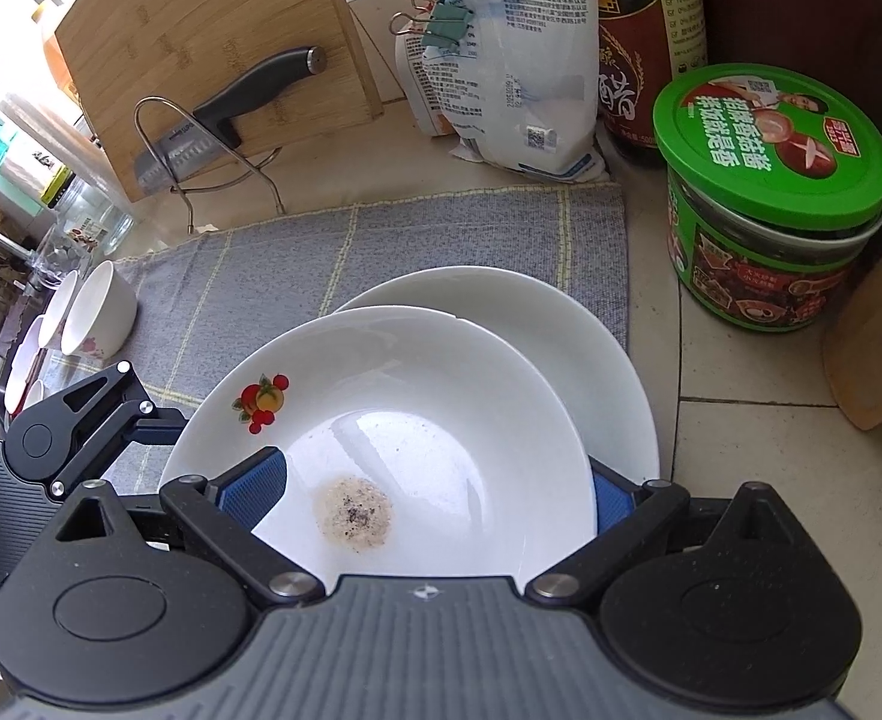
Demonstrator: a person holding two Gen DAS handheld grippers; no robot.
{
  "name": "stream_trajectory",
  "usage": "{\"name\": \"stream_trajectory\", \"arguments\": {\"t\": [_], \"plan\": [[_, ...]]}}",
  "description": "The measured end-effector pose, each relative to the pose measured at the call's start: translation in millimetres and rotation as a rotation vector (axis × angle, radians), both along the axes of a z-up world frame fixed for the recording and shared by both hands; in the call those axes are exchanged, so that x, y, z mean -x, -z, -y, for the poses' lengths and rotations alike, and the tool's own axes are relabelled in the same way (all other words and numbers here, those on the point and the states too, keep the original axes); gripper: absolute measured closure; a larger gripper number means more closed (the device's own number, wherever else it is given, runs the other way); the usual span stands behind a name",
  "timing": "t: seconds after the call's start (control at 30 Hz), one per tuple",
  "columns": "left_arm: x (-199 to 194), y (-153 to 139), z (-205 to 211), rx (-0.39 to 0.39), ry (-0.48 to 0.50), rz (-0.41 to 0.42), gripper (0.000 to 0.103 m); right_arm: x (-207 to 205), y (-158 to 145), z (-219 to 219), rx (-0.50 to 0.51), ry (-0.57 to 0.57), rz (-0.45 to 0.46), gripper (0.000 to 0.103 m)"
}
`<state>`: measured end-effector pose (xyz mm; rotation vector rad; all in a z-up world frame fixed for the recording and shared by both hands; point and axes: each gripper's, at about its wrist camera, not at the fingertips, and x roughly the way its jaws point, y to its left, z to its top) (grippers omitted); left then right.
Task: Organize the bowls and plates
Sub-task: 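Carry the stained plate with both tools toward the plate stack by the jar, then lower the stained plate with both tools onto the plate stack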
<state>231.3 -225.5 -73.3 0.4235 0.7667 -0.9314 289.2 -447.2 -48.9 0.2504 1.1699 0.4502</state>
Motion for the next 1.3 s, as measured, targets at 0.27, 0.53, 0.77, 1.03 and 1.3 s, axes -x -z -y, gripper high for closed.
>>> {"name": "stream_trajectory", "arguments": {"t": [0.27,0.53,0.77,1.03,1.3], "plan": [[-3.1,2.4,2.5,-0.010,0.007,0.007,0.001,0.2,2.0,1.9,0.010,0.006,-0.003,0.001],[-3.3,2.7,3.6,-0.028,0.013,0.028,0.001,2.7,1.8,0.1,0.032,0.002,-0.004,0.001],[-5.9,3.8,3.4,-0.025,0.004,0.032,0.001,7.5,-1.3,3.8,0.030,0.017,0.001,0.001],[-5.6,4.1,2.9,-0.022,0.009,0.042,0.000,15.2,-5.3,3.5,0.044,0.022,0.006,0.001],[-4.5,3.9,3.4,-0.023,0.003,0.044,0.000,24.9,-11.2,4.2,0.058,0.031,0.016,0.000]]}}
